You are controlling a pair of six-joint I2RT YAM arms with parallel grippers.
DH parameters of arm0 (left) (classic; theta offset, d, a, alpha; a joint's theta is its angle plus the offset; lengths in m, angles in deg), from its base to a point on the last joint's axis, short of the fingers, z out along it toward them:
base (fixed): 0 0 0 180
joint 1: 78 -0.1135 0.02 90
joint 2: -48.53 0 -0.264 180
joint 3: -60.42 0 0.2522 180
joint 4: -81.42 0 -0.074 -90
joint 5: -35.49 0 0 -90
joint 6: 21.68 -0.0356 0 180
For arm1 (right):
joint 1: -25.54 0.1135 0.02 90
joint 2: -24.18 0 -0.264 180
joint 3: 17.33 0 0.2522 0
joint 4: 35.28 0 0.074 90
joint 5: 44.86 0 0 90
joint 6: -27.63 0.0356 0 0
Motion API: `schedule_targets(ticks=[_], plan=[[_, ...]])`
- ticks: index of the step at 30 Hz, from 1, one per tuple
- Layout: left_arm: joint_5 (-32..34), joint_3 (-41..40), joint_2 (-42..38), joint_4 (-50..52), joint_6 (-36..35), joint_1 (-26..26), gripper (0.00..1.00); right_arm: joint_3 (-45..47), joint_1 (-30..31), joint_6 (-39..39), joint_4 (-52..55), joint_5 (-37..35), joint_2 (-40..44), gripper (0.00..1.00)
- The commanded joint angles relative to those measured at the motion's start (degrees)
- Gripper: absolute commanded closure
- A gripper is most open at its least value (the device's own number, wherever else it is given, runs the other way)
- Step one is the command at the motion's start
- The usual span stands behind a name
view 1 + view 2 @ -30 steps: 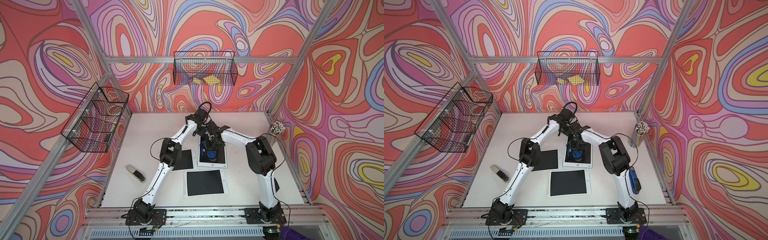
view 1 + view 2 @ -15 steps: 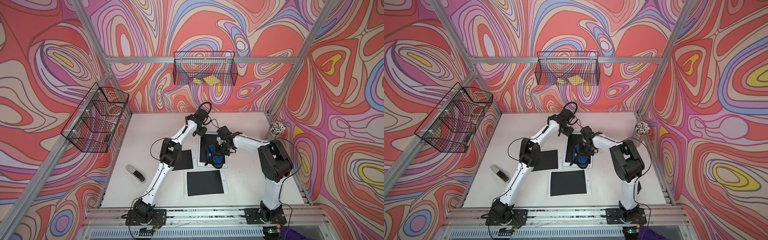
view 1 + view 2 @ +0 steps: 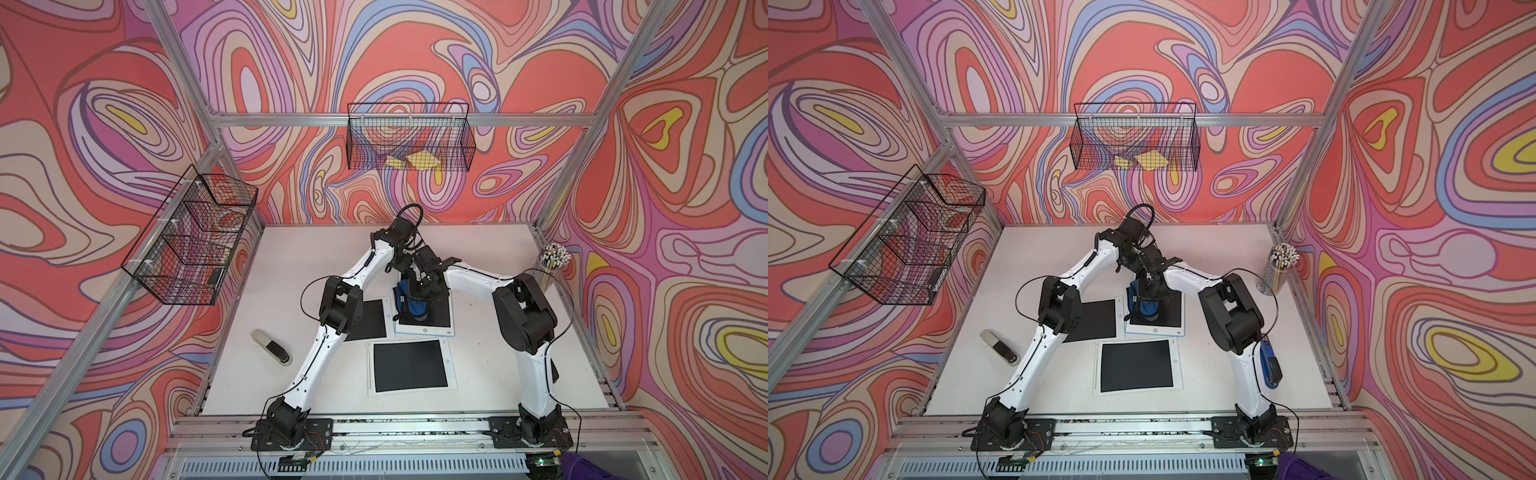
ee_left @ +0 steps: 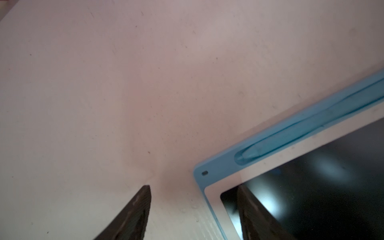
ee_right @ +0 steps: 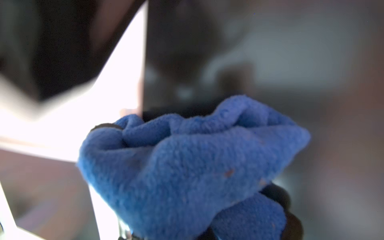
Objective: Wipe the drawing tablet
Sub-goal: Wipe the dirt from the drawing tablet.
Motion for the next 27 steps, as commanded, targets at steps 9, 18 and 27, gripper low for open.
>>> schedule_targets(ticks=[9, 18, 27], plan=[[-0.2, -2.6, 2.2, 7.1, -1.2, -0.1, 0.31, 10.8, -6.0, 9.0, 6.3, 0.7, -8.7, 1.00], [0.0, -2.8, 1.9, 7.1, -1.4, -0.1, 0.31, -3.0, -18.1, 8.1, 10.1, -1.0, -13.2, 1.00], [-0.1, -2.8, 1.8, 6.9, -1.4, -0.1, 0.31, 13.2, -9.3, 7.0, 8.1, -1.1, -2.0, 1.00]])
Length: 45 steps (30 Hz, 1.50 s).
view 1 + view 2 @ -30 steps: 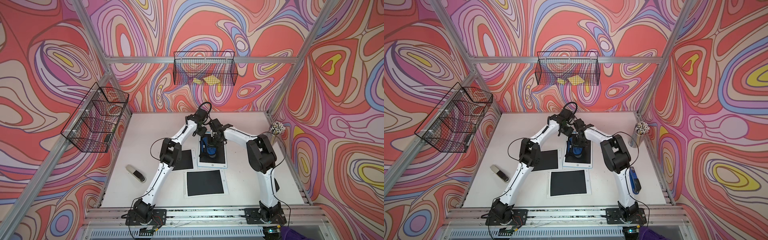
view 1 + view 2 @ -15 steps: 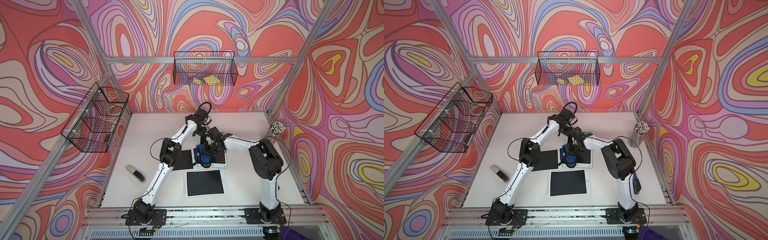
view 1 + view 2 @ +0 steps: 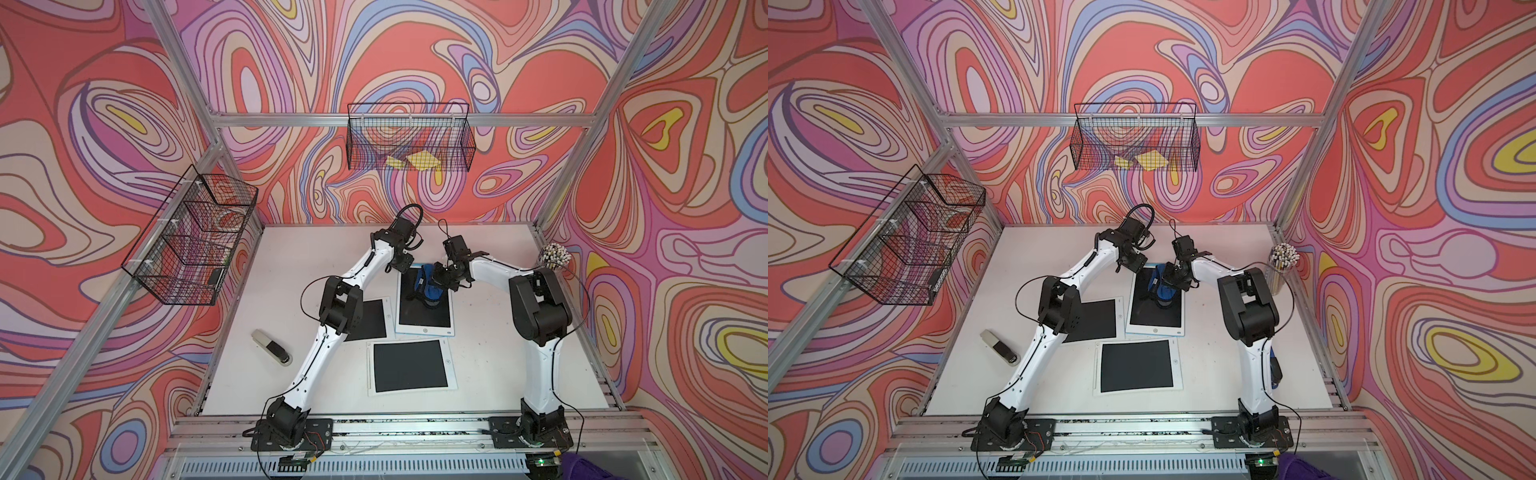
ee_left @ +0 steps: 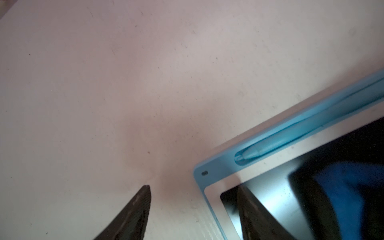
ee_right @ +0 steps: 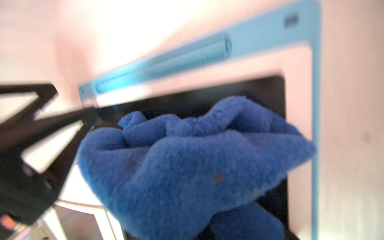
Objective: Wipe the drawing tablet
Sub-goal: Wipe the dirt from the drawing tablet.
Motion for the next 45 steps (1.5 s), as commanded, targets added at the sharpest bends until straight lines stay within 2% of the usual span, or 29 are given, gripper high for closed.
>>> schedule_targets(ticks=[1, 5, 7, 10, 14, 18, 20, 23, 26, 28, 31, 34, 40, 42, 45], plan=[[0.1, -2.5, 1.9, 6.9, -1.4, 0.0, 0.31, 12.9, 6.3, 1.2, 13.4, -6.0, -1.1, 1.00], [-0.1, -2.5, 2.0, 6.8, -1.3, -0.1, 0.31, 19.6, 9.4, 4.5, 10.8, -3.8, 2.8, 1.00], [-0.2, -2.5, 2.1, 6.8, -1.3, -0.1, 0.31, 18.9, 8.9, 4.3, 10.6, -5.2, 1.8, 1.00], [-0.1, -2.5, 2.2, 6.7, -1.3, -0.1, 0.30, 11.2, 6.5, 2.8, 11.9, -4.7, -4.9, 1.00], [0.1, -2.5, 2.2, 6.8, -1.4, -0.1, 0.31, 0.5, 1.4, 5.1, 10.9, -2.0, -13.6, 1.00], [0.1, -2.5, 2.3, 7.0, -1.4, -0.1, 0.30, -7.8, -1.2, 5.6, 13.4, -3.5, -17.9, 1.00], [0.0, -2.5, 2.3, 7.0, -1.4, -0.1, 0.30, -8.7, -1.1, 4.6, 14.0, -3.6, -17.5, 1.00], [-0.1, -2.5, 2.2, 7.0, -1.2, -0.1, 0.30, -5.0, 1.5, 2.6, 13.4, -2.5, -14.1, 1.00], [0.0, -2.5, 2.2, 7.0, -1.2, -0.1, 0.30, -1.5, 8.1, 0.9, 14.3, -2.4, -11.3, 1.00], [0.0, -2.5, 2.1, 7.1, -1.2, -0.1, 0.30, 1.3, 13.1, 1.5, 14.0, -0.9, -10.3, 1.00], [0.1, -2.6, 2.1, 7.3, -1.3, -0.1, 0.30, 7.7, 15.9, 4.0, 11.1, 1.3, -7.7, 1.00], [0.1, -2.5, 2.0, 7.1, -1.3, -0.1, 0.30, 14.8, 13.1, 5.5, 9.9, -1.6, -2.8, 1.00], [0.0, -2.4, 2.0, 7.0, -1.5, -0.1, 0.30, 26.2, -0.5, 5.2, 9.3, -2.1, 7.5, 1.00], [-0.1, -2.4, 2.0, 7.0, -1.4, 0.0, 0.30, 26.2, -3.1, 3.9, 9.9, -1.3, 8.4, 1.00], [0.1, -2.4, 2.0, 7.1, -1.5, 0.0, 0.30, 20.6, -3.6, 2.8, 11.0, -1.8, 4.3, 1.00]])
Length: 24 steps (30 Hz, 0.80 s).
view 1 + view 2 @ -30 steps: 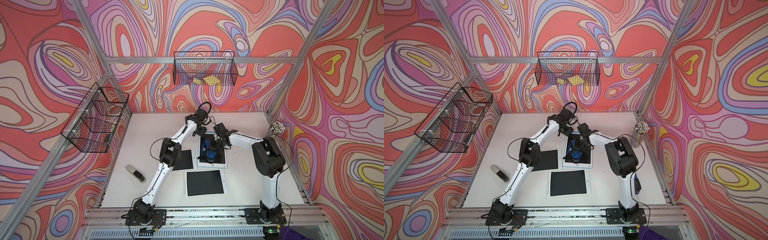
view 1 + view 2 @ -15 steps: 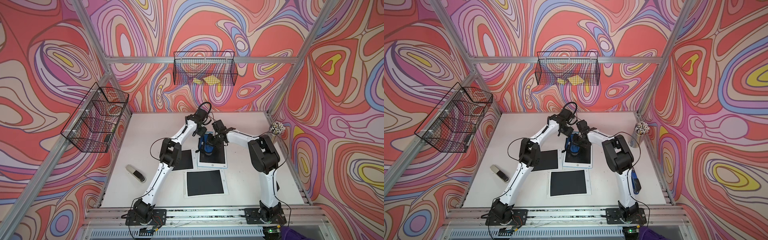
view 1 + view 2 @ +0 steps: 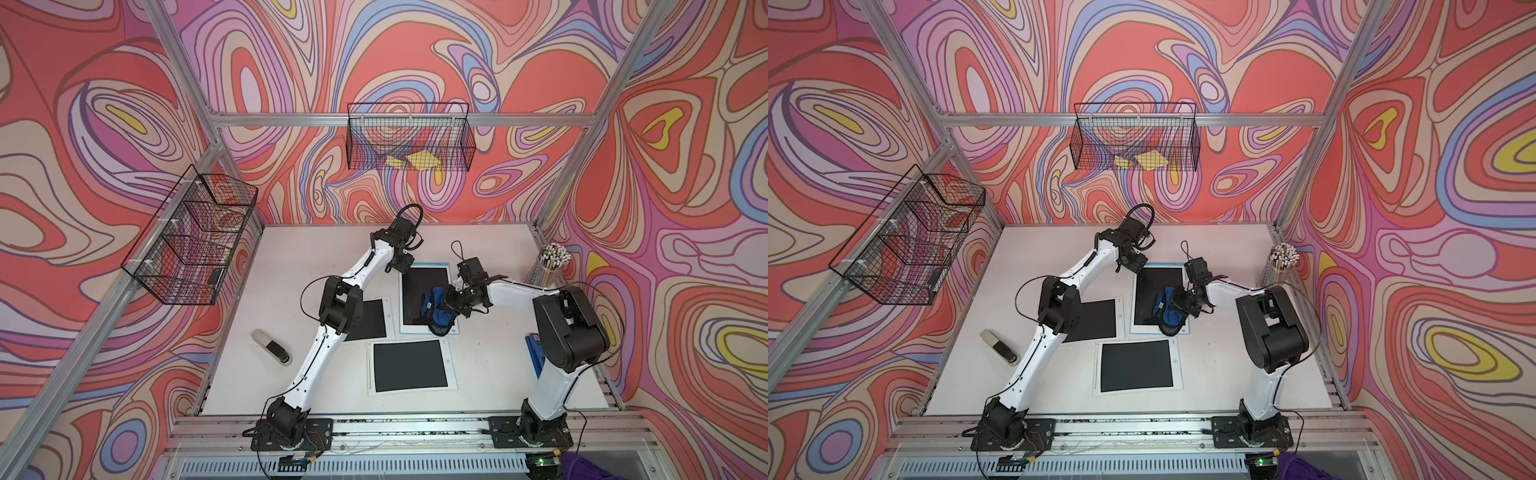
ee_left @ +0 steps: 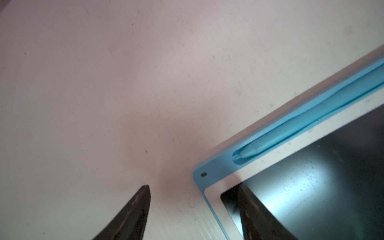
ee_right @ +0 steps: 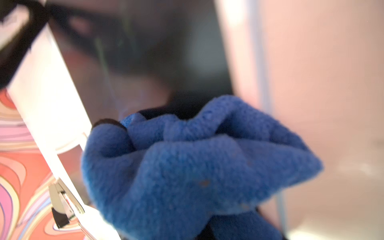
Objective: Wipe the drawing tablet
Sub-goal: Wipe the dirt from the drawing tablet.
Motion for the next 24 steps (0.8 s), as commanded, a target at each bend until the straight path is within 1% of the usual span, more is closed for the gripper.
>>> schedule_targets(ticks=[1, 3, 5, 9, 11, 12, 14, 17, 19, 21, 24], plan=[[0.5, -2.5, 2.2, 7.0, -1.5, 0.0, 0.30, -1.6, -0.1, -1.3, 14.2, -9.7, -10.8, 1.00], [0.5, -2.5, 2.2, 7.1, -1.4, -0.1, 0.30, -8.4, 0.0, -1.6, 14.5, -9.4, -15.7, 1.00], [0.3, -2.5, 2.2, 7.1, -1.4, -0.1, 0.30, -15.4, 0.5, -1.0, 14.5, -7.6, -20.6, 1.00], [0.2, -2.5, 2.3, 7.1, -1.3, -0.1, 0.30, -27.9, 4.2, -0.7, 17.4, -6.2, -28.1, 1.00], [0.4, -2.5, 2.3, 7.2, -1.5, -0.1, 0.30, -31.0, 6.9, -0.9, 18.9, -5.9, -30.1, 1.00], [0.7, -2.5, 2.2, 7.3, -1.5, -0.1, 0.30, -31.1, 8.1, -0.9, 19.1, -5.9, -30.3, 1.00], [0.8, -2.5, 2.1, 7.3, -1.6, -0.1, 0.30, -28.1, 9.8, -0.5, 17.8, -5.7, -28.8, 1.00], [0.7, -2.5, 2.0, 7.3, -1.6, 0.0, 0.30, -18.9, 10.9, 0.1, 14.6, -4.9, -24.0, 1.00], [0.8, -2.5, 2.0, 7.4, -1.7, -0.1, 0.30, -12.3, 10.6, 0.1, 13.5, -4.9, -20.3, 1.00], [0.9, -2.5, 2.0, 7.5, -1.8, -0.1, 0.30, -6.5, 9.3, -0.1, 13.2, -6.2, -15.7, 1.00], [1.0, -2.5, 2.0, 7.5, -1.8, -0.1, 0.30, -0.9, 4.8, 0.6, 12.2, -4.3, -9.9, 1.00]])
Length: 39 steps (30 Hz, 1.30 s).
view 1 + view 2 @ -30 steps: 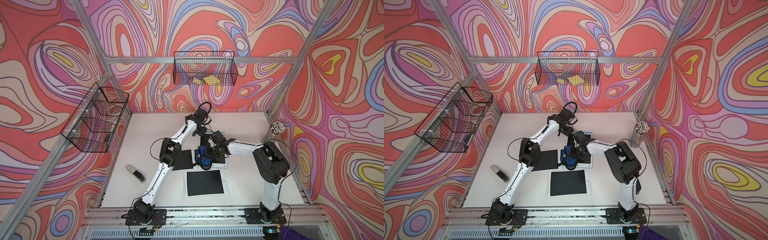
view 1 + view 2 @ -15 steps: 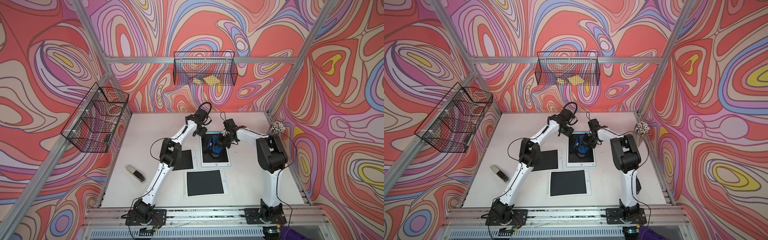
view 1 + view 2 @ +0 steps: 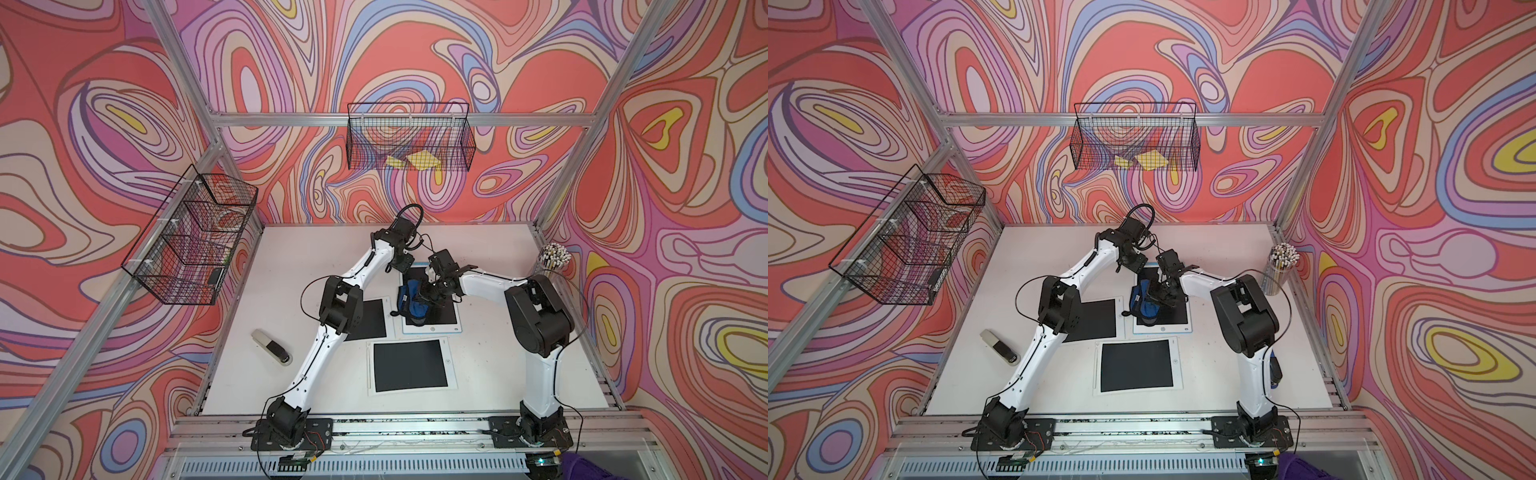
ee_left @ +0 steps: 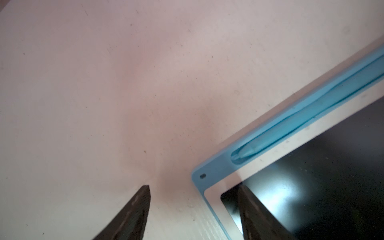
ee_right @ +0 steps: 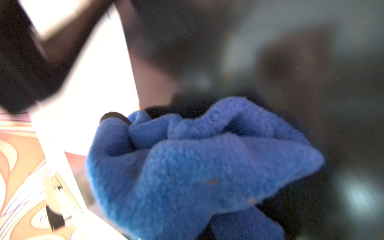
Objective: Wipe the drawing tablet
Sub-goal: Wipe the dirt from the drawing tablet, then place the cleaning item at the center of the board.
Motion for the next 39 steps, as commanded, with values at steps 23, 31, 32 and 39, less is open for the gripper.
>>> schedule_targets(ticks=[23, 31, 32, 39], plan=[[-3.2, -6.0, -4.1, 3.7, 1.7, 0.0, 0.29, 7.3, -11.2, -11.0, 29.2, -23.3, 24.7, 0.34], [-7.3, -12.1, -14.0, -1.7, 7.2, -1.2, 0.27, 6.0, -0.2, -13.5, 26.8, -20.5, 21.9, 0.04], [-7.5, -12.8, -15.0, -2.2, 8.0, -1.5, 0.27, 6.4, 0.2, -13.4, 25.8, -19.1, 21.2, 0.06], [-7.5, -17.8, -19.4, -4.0, 11.0, -2.6, 0.28, 9.5, 2.8, -13.0, 20.4, -13.6, 17.1, 0.04]])
